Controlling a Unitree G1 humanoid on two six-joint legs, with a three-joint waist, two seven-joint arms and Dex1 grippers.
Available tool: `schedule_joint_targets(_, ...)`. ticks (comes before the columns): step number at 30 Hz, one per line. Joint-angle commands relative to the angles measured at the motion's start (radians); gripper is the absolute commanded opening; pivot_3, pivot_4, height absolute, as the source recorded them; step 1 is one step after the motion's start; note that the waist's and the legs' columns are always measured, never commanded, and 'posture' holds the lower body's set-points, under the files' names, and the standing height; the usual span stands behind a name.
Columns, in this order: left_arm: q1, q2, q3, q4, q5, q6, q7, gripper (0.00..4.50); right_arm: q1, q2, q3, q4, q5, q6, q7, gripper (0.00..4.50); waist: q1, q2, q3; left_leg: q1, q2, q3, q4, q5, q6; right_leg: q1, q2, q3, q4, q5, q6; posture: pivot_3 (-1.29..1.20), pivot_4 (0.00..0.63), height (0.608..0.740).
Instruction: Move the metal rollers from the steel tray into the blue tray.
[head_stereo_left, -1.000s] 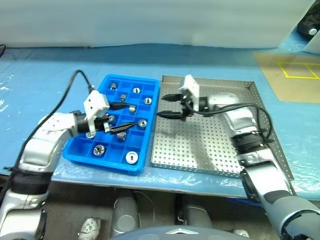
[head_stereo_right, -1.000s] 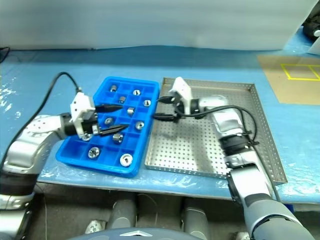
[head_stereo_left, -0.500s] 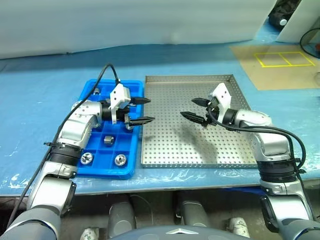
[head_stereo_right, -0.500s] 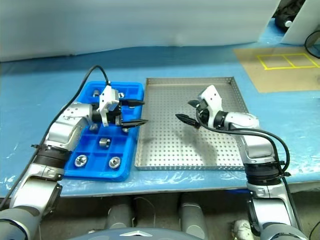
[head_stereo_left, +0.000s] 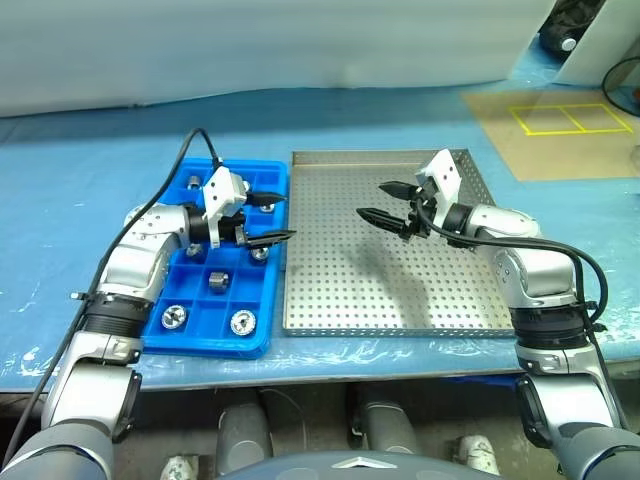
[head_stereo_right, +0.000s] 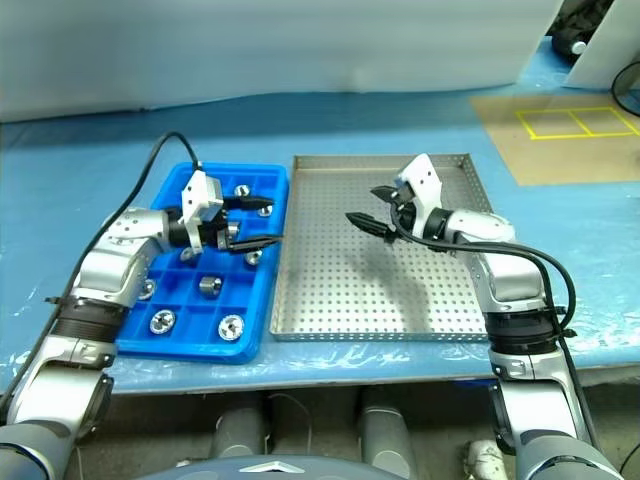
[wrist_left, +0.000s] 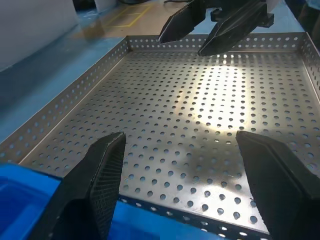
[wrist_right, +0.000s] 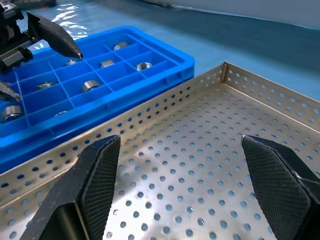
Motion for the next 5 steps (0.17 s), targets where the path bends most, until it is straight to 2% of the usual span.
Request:
schedule_joint_targets(1,0.092,0.018,0.052,-0.151,-0.03,0.04,0.064,3.73,-0.073,0.002,0.017,0.068,0.008,-0.05,0.04,3.96,0.01,0.0,0.0,0.0,0.0,0.0,0.0,0.0,0.0,0.0,0.0,0.0,0.0,0.0,0.0,0.02,0.15,0.74)
schedule_joint_targets(5,0.182,0.034,0.078,-0.243,-0.041,0.077,0.114,3.73,-0.122,0.018,0.04,0.14,0.0,-0.083,0.063,3.96,0.022,0.0,0.0,-0.001,0.001,0.0,0.0,-0.002,0.003,-0.001,0.0,-0.002,0.0,0.0,0.0,0.04,0.15,0.74)
